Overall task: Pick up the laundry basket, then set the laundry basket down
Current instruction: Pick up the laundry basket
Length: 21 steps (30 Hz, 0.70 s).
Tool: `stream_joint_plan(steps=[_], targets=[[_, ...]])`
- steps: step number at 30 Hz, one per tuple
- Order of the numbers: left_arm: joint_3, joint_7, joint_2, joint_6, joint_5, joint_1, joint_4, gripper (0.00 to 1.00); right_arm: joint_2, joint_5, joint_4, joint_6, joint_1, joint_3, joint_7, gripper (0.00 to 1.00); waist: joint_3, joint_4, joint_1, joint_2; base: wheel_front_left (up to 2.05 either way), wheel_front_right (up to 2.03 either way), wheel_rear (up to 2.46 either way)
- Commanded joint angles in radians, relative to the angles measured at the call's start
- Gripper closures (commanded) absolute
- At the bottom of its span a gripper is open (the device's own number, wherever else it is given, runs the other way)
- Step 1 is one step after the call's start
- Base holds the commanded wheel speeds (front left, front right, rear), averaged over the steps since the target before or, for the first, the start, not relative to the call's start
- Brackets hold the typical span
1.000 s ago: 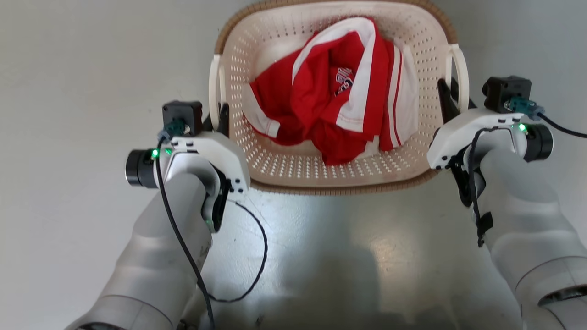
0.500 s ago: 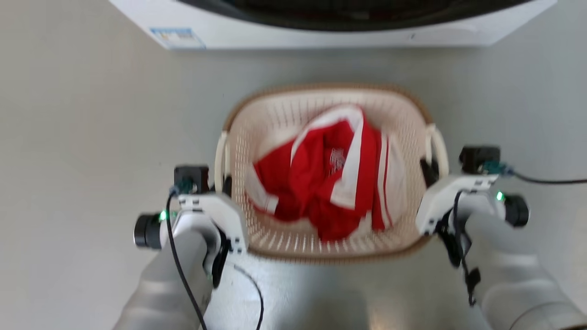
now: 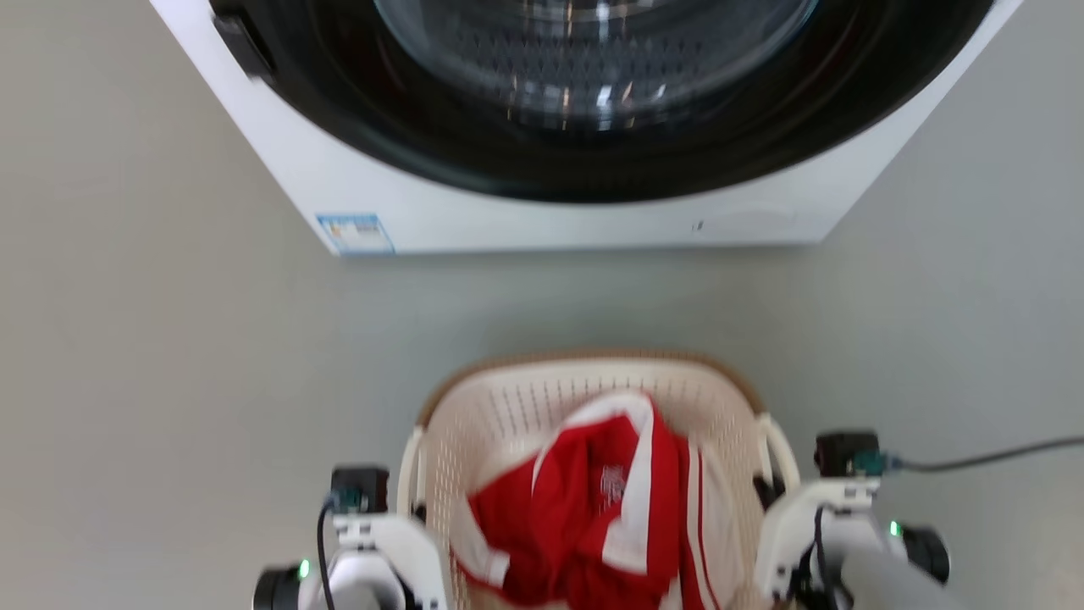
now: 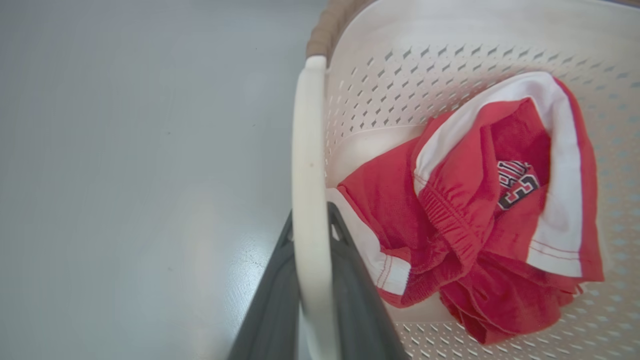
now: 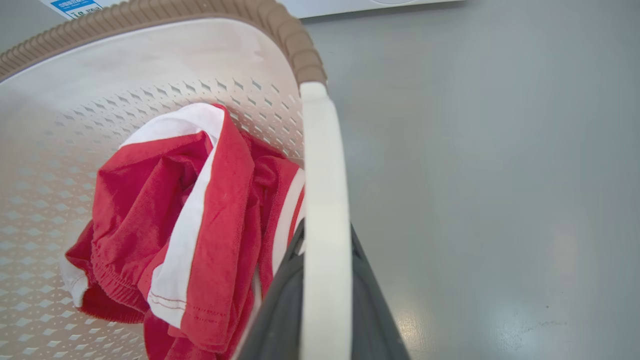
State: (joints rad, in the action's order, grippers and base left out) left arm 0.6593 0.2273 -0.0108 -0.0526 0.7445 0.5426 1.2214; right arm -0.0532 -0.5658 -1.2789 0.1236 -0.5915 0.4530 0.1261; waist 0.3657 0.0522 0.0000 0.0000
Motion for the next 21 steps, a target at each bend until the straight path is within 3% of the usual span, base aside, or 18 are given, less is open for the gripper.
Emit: stream_joint_plan(steps=[1, 12, 21], targets=[[-0.014, 0.009, -0.039, -0.007, 0.014, -0.028, 0.004, 1.0, 0.003, -0.023, 0.009, 0.007, 0.052, 0.037, -0.003, 1.0, -0.088, -0.013, 0.0, 0.0, 0.0, 0.0, 0.0], [0.023, -0.027, -0.039, -0.004, 0.062, -0.152, 0.041, 1.0, 0.003, -0.16, 0.016, 0.007, 0.201, 0.156, -0.039, 1.0, -0.294, -0.034, 0.0, 0.0, 0.0, 0.0, 0.0], [0.04, -0.043, -0.039, 0.002, 0.077, -0.2, 0.054, 1.0, 0.003, -0.238, 0.016, 0.007, 0.234, 0.235, -0.044, 1.0, -0.371, -0.04, 0.0, 0.0, 0.0, 0.0, 0.0]])
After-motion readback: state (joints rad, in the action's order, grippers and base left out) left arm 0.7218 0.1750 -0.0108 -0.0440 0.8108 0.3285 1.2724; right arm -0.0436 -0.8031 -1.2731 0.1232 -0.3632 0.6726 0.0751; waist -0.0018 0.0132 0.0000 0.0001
